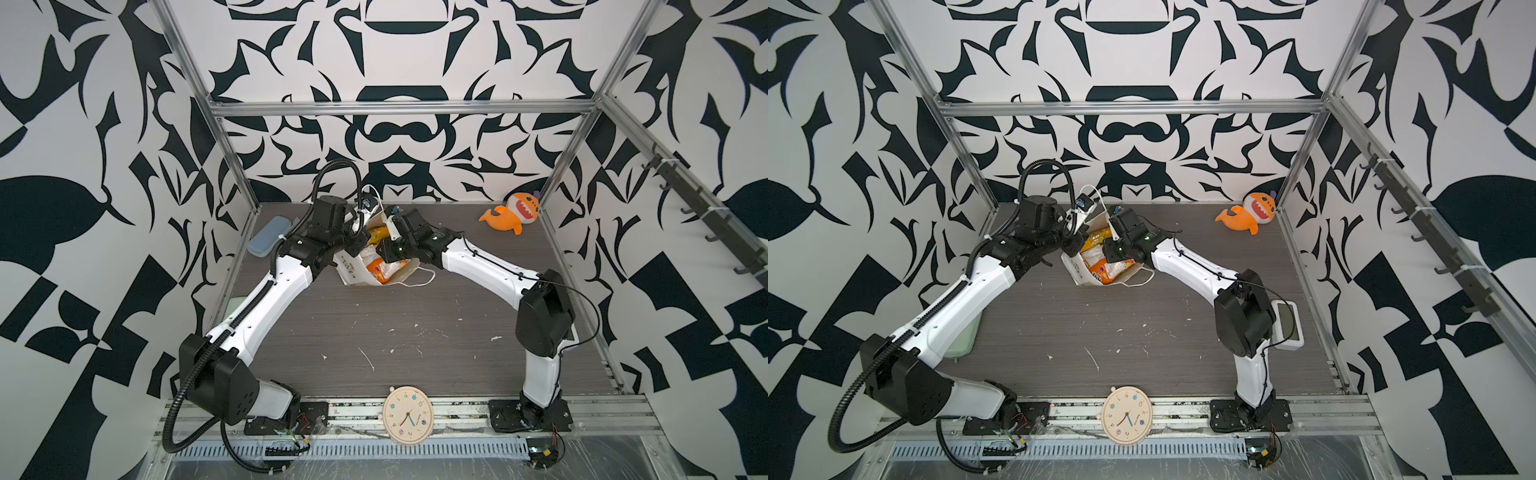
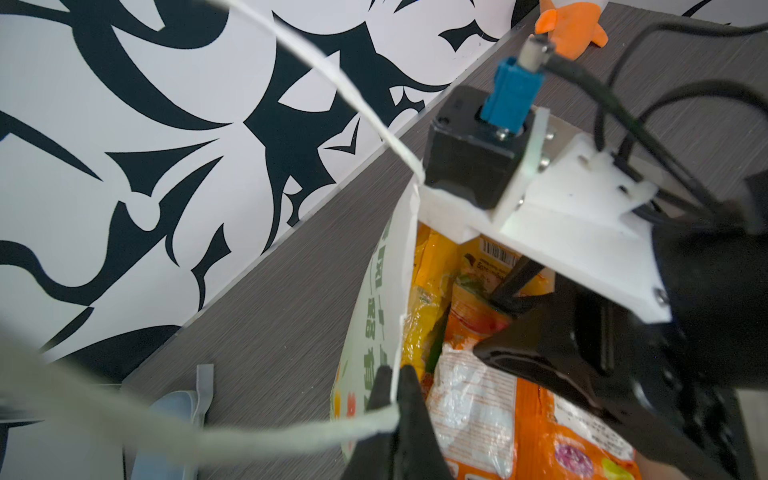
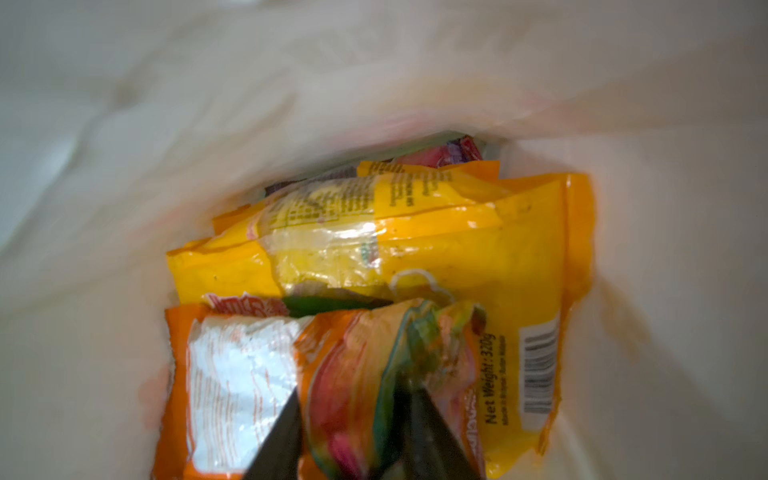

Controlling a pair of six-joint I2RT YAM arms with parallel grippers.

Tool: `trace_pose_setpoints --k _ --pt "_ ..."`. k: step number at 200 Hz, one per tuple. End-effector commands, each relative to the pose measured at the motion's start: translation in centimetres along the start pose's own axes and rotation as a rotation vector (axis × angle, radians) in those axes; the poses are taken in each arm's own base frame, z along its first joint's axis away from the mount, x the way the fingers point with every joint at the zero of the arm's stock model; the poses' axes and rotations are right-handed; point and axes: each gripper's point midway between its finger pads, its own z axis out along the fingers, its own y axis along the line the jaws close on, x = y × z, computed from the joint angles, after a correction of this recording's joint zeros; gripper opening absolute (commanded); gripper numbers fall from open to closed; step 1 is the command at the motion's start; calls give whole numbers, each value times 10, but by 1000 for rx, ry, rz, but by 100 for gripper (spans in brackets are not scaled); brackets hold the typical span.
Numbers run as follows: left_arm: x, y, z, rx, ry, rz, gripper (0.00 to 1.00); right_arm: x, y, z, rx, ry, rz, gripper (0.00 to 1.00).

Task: Take the snacks out of the paper bag
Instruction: 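Lower the right gripper into the bag onto the orange snack packet, then close the right gripper on the orange packet and lift it out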

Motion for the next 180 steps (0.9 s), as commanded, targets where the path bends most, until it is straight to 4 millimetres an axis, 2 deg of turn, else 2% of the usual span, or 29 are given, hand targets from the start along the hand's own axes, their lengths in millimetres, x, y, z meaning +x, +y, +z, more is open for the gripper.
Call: trace_pose_setpoints --k 1,24,42,113,180 --pt "-18 3 -6 -6 -64 -1 0 -20 16 -19 -44 -66 0 22" --pt "-16 2 -4 -5 -58 -5 0 -25 19 -30 -57 -88 -5 17" --pt "-16 2 -3 -4 -62 -7 0 -28 23 -39 -77 -105 -9 0" --pt "-17 5 -3 -18 -62 -12 0 -42 36 -73 -134 -191 -50 0" --pt "-16 5 -3 -23 -61 -13 0 -67 45 -120 -154 -340 -123 0"
